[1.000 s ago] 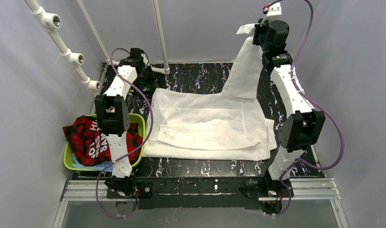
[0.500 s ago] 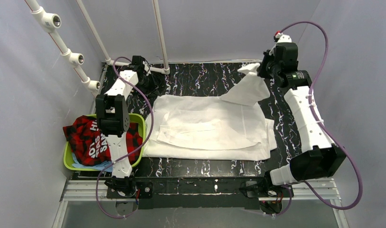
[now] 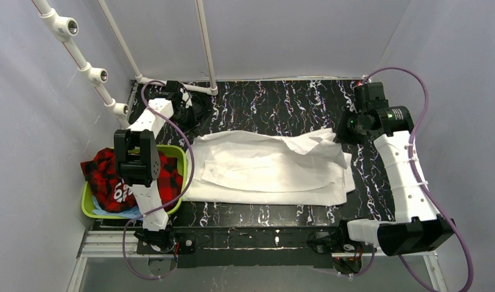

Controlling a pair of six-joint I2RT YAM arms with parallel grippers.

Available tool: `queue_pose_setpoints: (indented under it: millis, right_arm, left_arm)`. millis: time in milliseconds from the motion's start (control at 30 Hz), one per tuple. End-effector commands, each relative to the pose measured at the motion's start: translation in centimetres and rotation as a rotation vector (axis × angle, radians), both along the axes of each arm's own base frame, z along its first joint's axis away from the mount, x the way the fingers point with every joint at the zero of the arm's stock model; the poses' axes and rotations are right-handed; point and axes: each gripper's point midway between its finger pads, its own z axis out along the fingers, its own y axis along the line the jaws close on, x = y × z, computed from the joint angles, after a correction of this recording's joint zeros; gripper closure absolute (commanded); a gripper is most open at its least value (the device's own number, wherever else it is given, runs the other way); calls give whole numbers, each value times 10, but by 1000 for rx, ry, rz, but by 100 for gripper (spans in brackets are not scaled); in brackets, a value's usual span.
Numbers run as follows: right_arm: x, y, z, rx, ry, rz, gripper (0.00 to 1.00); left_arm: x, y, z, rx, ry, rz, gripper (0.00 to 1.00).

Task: Set up the pet bed

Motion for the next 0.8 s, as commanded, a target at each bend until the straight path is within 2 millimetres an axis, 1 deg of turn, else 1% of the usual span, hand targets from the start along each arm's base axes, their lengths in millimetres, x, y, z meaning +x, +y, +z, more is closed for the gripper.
queue_pose_setpoints:
  millis: [0,67,133,167,200,267,300,367,433,533,600,633,700,733,767]
  right_arm:
    - [-59,-24,-12,-61,136,-130,99]
    - [-69,-31,-14,-74,121,-186,99]
    - [-76,-31,-20,-56,118,-216,99]
    - [-78,-30,-24,-43,119,-224,99]
    - [-80,-28,-30,-31,122,-227,99]
    - [-76,-22,-38,5,94,-225,99]
    - [-73,-19,-43,25,79,-219,99]
    - [-67,-11,-53,64,59,-197,99]
    - [-64,-1,-65,108,69,-165,99]
    - [-67,13,-84,170,126,-122,99]
    - [-71,19,-96,184,172,-78,99]
    - [-73,21,-101,183,196,-60,96]
    - [-78,22,-111,175,236,-20,81]
    - [-78,22,-114,171,246,-6,71]
    - [-77,22,-115,167,247,4,57]
  left_arm:
    - [-23,14,26,57,-30,-43,100]
    - [-31,19,22,86,-12,-24,100]
    - [-40,24,15,107,16,-7,98]
    - [-44,26,11,119,36,3,95]
    - [-47,28,9,132,56,19,91]
    - [-52,33,5,159,79,50,73]
    - [-51,34,5,169,78,62,68]
    - [-47,38,11,187,59,82,58]
    - [-39,39,23,191,20,94,51]
    - [-26,34,46,161,-50,104,47]
    - [-22,24,56,106,-77,88,47]
    - [-21,18,58,75,-84,76,47]
    - [-22,8,58,26,-90,59,47]
    - [-22,2,56,2,-88,59,48]
    - [-24,-4,53,-28,-81,57,48]
